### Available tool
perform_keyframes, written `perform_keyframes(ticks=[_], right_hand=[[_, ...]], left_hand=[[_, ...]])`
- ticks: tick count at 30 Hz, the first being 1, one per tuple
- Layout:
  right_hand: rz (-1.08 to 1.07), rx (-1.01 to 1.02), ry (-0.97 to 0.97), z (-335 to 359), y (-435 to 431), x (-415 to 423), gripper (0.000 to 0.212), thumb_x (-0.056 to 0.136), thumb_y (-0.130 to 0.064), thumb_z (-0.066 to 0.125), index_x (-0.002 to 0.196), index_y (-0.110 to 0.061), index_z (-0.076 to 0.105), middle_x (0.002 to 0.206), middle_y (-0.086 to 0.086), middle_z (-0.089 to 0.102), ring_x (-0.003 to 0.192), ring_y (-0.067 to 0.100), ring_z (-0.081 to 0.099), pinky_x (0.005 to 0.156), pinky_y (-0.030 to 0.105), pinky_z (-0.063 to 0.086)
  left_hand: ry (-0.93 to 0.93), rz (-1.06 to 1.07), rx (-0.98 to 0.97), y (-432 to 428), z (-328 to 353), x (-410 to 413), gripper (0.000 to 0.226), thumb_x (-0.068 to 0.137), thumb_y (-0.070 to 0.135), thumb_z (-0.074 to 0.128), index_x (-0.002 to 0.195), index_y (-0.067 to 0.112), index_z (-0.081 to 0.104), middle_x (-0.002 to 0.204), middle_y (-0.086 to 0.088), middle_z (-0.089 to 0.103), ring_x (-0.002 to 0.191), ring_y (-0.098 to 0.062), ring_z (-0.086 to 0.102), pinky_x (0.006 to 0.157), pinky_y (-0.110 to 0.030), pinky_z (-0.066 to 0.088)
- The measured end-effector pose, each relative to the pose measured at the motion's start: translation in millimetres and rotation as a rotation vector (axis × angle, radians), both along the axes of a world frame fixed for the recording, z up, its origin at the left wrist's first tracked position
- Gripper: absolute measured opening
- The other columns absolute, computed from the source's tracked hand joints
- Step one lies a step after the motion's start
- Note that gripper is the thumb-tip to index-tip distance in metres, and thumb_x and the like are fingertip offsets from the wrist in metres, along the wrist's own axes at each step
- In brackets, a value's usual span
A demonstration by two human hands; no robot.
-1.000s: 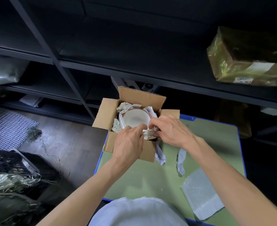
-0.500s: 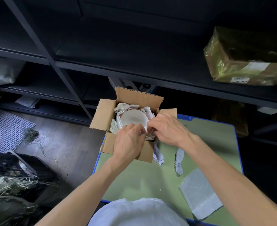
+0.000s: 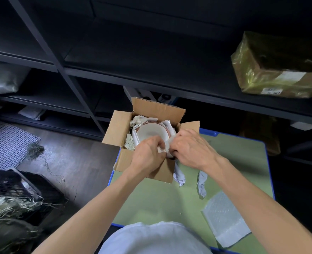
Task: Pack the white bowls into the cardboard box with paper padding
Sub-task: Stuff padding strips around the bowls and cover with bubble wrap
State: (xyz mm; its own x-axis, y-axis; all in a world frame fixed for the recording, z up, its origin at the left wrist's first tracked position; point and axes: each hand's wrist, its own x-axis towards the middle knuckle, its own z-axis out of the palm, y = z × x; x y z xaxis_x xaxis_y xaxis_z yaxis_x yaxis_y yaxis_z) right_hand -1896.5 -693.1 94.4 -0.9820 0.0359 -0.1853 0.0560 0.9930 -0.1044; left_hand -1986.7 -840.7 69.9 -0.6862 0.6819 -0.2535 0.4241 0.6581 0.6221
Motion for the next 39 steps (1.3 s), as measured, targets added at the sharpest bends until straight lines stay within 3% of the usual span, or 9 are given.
perform_keyframes(ticks=[5,9,13,17,21,25,30,35,39], right_hand=[[0.041,0.034,-0.016,-5.3,2.8,11.9,0.032,0.098,-0.035,0.041,0.093,-0.033,0.072,0.093,-0.021,0.063,0.107,0.011,0.04,0.098,0.027,0.029],[0.039,0.043,0.028,-6.2,3.9,17.0,0.034,0.099,-0.037,0.039,0.096,-0.034,0.072,0.101,-0.022,0.061,0.105,0.014,0.041,0.095,0.028,0.03],[0.03,0.006,0.085,-8.3,-2.3,20.5,0.018,0.097,-0.036,0.048,0.09,-0.031,0.064,0.088,-0.015,0.059,0.102,0.016,0.046,0.095,0.03,0.037],[0.04,-0.001,0.06,-8.9,-3.7,24.4,0.024,0.098,-0.043,0.046,0.1,-0.033,0.067,0.095,-0.015,0.063,0.108,0.018,0.048,0.099,0.032,0.037],[0.045,0.047,0.062,-9.3,-4.5,29.2,0.034,0.1,-0.045,0.04,0.114,-0.035,0.069,0.109,-0.016,0.062,0.11,0.018,0.046,0.101,0.032,0.036],[0.027,0.037,0.071,-12.7,-12.0,36.0,0.034,0.102,-0.041,0.038,0.118,-0.033,0.068,0.113,-0.017,0.061,0.111,0.018,0.046,0.103,0.032,0.034],[0.037,0.051,0.086,-8.4,-14.0,39.7,0.04,0.103,-0.043,0.03,0.118,-0.035,0.065,0.107,-0.018,0.061,0.109,0.017,0.044,0.106,0.029,0.027],[0.02,0.04,0.139,-4.5,-15.0,46.6,0.036,0.103,-0.041,0.038,0.109,-0.028,0.07,0.108,-0.018,0.064,0.107,0.017,0.048,0.103,0.031,0.034],[0.01,0.041,0.109,-7.0,-19.4,48.3,0.038,0.103,-0.041,0.034,0.106,-0.029,0.07,0.1,-0.017,0.062,0.107,0.017,0.046,0.104,0.03,0.033]], left_hand=[[0.063,-0.059,0.047,-8.1,4.6,-6.0,0.006,0.086,0.022,0.068,0.09,0.019,0.072,0.099,0.002,0.063,0.091,-0.019,0.059,0.073,-0.031,0.043],[0.196,-0.208,-0.008,-17.0,6.9,-9.2,0.022,0.093,0.032,0.062,0.091,0.017,0.078,0.099,0.0,0.055,0.095,-0.02,0.05,0.078,-0.035,0.045],[0.344,-0.369,-0.029,-23.3,5.7,-1.4,0.041,0.101,0.039,0.046,0.08,0.018,0.075,0.09,0.002,0.054,0.085,-0.022,0.046,0.077,-0.037,0.042],[0.405,-0.441,-0.024,-25.8,5.7,0.5,0.037,0.102,0.038,0.041,0.089,0.025,0.072,0.088,0.005,0.058,0.082,-0.021,0.046,0.075,-0.037,0.043],[0.403,-0.378,0.054,-34.7,5.9,-1.4,0.026,0.097,0.041,0.052,0.103,0.024,0.07,0.088,0.008,0.066,0.086,-0.022,0.052,0.075,-0.035,0.045],[0.462,-0.42,-0.111,-34.3,1.7,4.1,0.042,0.098,0.055,0.038,0.093,0.027,0.069,0.093,0.01,0.059,0.091,-0.019,0.046,0.08,-0.033,0.039],[0.473,-0.41,-0.15,-26.7,2.0,6.8,0.041,0.097,0.049,0.038,0.076,0.025,0.064,0.085,0.007,0.047,0.085,-0.018,0.037,0.076,-0.033,0.035],[0.369,-0.321,0.0,-32.4,2.8,6.1,0.026,0.095,0.038,0.056,0.114,0.025,0.068,0.1,0.005,0.062,0.095,-0.021,0.048,0.083,-0.036,0.043],[0.412,-0.329,-0.008,-29.6,5.0,11.7,0.027,0.096,0.044,0.052,0.108,0.028,0.07,0.096,0.006,0.061,0.092,-0.021,0.05,0.079,-0.038,0.044]])
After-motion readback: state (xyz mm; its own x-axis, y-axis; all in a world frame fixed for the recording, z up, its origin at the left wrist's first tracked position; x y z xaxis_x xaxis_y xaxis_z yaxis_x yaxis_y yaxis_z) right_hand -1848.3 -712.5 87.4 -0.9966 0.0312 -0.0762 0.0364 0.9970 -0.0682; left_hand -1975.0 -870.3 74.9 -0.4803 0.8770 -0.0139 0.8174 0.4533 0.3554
